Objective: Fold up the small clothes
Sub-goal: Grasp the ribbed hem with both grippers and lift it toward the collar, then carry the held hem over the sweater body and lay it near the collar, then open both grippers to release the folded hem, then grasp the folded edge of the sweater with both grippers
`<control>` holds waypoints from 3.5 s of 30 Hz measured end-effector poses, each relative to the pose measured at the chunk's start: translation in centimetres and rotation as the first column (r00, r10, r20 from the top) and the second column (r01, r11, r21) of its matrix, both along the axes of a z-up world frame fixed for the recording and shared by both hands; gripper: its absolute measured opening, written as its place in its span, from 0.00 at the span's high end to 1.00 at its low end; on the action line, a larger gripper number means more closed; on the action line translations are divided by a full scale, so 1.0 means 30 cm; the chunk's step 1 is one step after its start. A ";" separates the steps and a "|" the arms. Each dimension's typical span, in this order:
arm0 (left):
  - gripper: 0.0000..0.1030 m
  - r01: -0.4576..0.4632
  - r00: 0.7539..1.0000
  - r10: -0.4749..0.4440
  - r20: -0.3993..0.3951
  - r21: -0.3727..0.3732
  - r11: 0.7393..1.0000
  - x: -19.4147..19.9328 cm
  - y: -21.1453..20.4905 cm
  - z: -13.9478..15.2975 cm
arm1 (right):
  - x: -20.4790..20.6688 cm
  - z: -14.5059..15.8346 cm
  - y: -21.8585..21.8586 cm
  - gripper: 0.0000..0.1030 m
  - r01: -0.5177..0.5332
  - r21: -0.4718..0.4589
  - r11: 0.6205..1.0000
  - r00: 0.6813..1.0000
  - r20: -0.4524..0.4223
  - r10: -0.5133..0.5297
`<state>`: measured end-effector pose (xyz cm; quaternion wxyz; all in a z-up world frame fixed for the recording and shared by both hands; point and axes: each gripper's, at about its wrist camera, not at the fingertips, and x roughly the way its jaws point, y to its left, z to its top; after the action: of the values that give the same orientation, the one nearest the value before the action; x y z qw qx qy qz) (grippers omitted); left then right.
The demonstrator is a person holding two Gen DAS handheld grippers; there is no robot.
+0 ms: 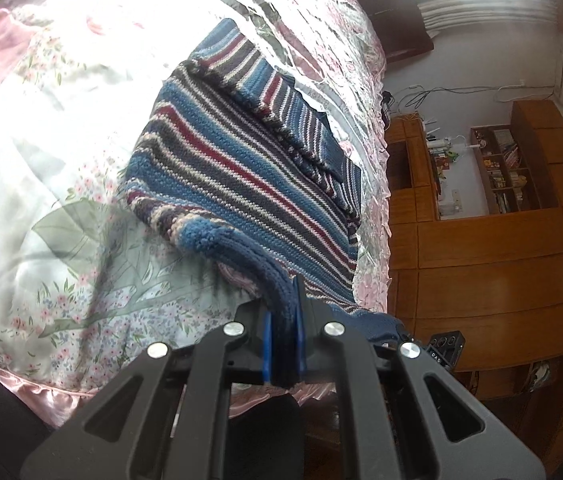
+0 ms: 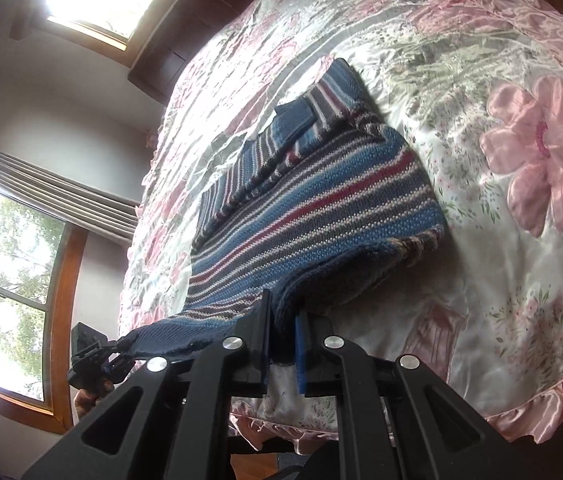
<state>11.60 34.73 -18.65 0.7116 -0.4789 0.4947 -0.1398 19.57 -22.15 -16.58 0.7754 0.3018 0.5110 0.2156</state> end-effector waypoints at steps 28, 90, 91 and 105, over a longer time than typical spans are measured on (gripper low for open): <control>0.93 -0.030 0.998 0.031 -0.049 0.022 0.999 0.531 0.069 -0.031 | 0.513 0.032 0.106 0.91 -0.013 -0.074 0.997 1.000 0.004 0.014; 0.45 0.439 0.899 -0.421 -0.124 0.256 0.861 1.076 0.027 -0.410 | 1.046 -0.323 0.214 0.52 -0.418 -0.226 0.880 0.908 -0.119 0.401; 0.59 0.444 0.896 -0.427 -0.123 0.266 0.855 1.074 0.021 -0.400 | 1.042 -0.315 0.216 0.58 -0.428 -0.227 0.875 0.904 -0.114 0.412; 0.92 0.460 0.883 -0.455 -0.110 0.389 0.798 1.051 -0.020 -0.363 | 1.020 -0.296 0.244 0.72 -0.456 -0.276 0.846 0.890 -0.121 0.440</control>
<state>43.15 34.12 -29.53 0.7374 -0.1884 0.6173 -0.1996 50.17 -14.82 -25.47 0.7261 0.0599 0.6141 0.3035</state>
